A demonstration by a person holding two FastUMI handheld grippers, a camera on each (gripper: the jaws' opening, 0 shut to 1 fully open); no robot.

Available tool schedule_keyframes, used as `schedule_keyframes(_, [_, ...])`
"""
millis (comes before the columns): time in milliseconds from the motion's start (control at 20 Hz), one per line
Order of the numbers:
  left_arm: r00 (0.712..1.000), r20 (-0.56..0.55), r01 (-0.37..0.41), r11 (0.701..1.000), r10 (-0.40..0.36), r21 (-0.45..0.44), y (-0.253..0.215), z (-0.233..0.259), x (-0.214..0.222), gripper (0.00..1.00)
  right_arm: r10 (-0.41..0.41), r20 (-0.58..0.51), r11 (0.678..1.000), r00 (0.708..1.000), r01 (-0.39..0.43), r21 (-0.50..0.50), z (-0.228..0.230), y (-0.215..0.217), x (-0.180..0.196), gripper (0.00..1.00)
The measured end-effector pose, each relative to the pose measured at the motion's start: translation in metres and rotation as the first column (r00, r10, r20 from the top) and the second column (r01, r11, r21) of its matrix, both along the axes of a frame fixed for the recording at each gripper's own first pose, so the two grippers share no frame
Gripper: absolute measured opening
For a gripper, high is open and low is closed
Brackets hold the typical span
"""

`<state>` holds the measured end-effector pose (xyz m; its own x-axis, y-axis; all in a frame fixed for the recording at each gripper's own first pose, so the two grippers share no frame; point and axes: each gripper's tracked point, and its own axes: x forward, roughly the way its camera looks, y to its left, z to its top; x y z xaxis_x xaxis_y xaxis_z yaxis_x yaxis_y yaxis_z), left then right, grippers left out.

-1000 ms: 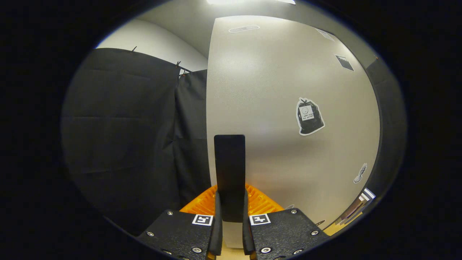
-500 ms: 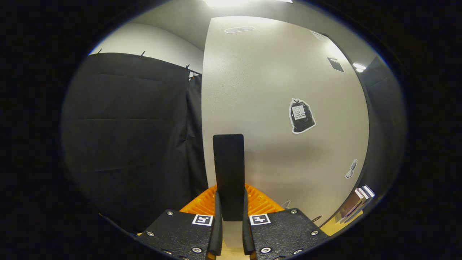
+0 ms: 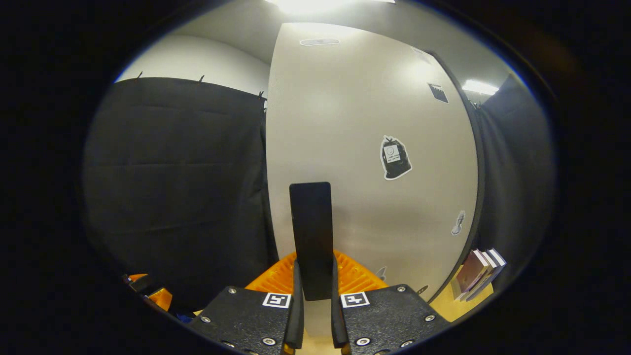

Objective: Open the cabinet door with the right hand, grasp the bottle in the cabinet with the left hand and place it on the coaster, then close the cabinet door with the right hand.

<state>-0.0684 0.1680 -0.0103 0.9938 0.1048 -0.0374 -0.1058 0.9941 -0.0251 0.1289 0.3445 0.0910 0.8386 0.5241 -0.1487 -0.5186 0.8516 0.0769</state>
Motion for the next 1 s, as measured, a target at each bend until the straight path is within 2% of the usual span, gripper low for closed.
schedule_keyframes(50, [1.0, 0.003, 0.015, 1.0, -0.015, -0.002, -0.005, 0.001, 0.002, 0.87, 0.002, 0.001, 1.0, 1.0, -0.002, -0.002, 0.003, -0.005, -0.004, 0.23])
schedule_keyframes(150, [0.999, 0.009, 0.037, 0.999, -0.037, -0.007, -0.021, 0.005, 0.008, 0.78, 0.007, -0.002, 1.0, 1.0, -0.007, -0.003, 0.007, -0.017, -0.015, 0.23])
schedule_keyframes(250, [0.998, 0.009, 0.057, 0.998, -0.057, -0.018, -0.037, 0.006, 0.012, 0.78, 0.011, -0.008, 1.0, 1.0, -0.011, 0.002, 0.009, -0.03, -0.025, 0.22])
schedule_keyframes(400, [0.996, 0.015, 0.093, 0.995, -0.092, -0.021, -0.063, 0.012, 0.016, 0.87, 0.013, 0.001, 1.0, 1.0, -0.013, 0.008, 0.012, -0.048, -0.034, 0.23])
schedule_keyframes(450, [0.995, 0.018, 0.103, 0.994, -0.103, -0.02, -0.071, 0.015, 0.017, 0.83, 0.013, 0.001, 1.0, 1.0, -0.013, 0.008, 0.011, -0.053, -0.036, 0.22])
schedule_keyframes(500, [0.993, 0.023, 0.116, 0.993, -0.115, -0.02, -0.08, 0.017, 0.017, 0.87, 0.012, 0.001, 1.0, 1.0, -0.012, 0.007, 0.012, -0.059, -0.039, 0.22])
schedule_keyframes(600, [0.99, 0.025, 0.137, 0.99, -0.136, -0.019, -0.096, 0.019, 0.017, 0.87, 0.011, 0.005, 1.0, 1.0, -0.011, 0.008, 0.013, -0.069, -0.043, 0.22])
schedule_keyframes(750, [0.985, 0.025, 0.17, 0.985, -0.169, -0.027, -0.122, 0.02, 0.019, 0.77, 0.004, 0.013, 1.0, 1.0, -0.004, 0.006, 0.015, -0.085, -0.049, 0.22])
schedule_keyframes(800, [0.983, 0.025, 0.18, 0.983, -0.179, -0.029, -0.13, 0.021, 0.021, 0.77, -0.001, 0.014, 1.0, 1.0, 0.001, 0.006, 0.016, -0.09, -0.051, 0.22])
schedule_keyframes(900, [0.979, 0.026, 0.201, 0.979, -0.2, -0.032, -0.146, 0.023, 0.023, 0.87, -0.014, 0.012, 1.0, 1.0, 0.013, 0.011, 0.016, -0.102, -0.054, 0.22])
schedule_keyframes(1000, [0.975, 0.027, 0.222, 0.974, -0.221, -0.036, -0.162, 0.025, 0.023, 0.87, -0.029, 0.013, 0.999, 0.999, 0.029, 0.018, 0.017, -0.113, -0.056, 0.22])
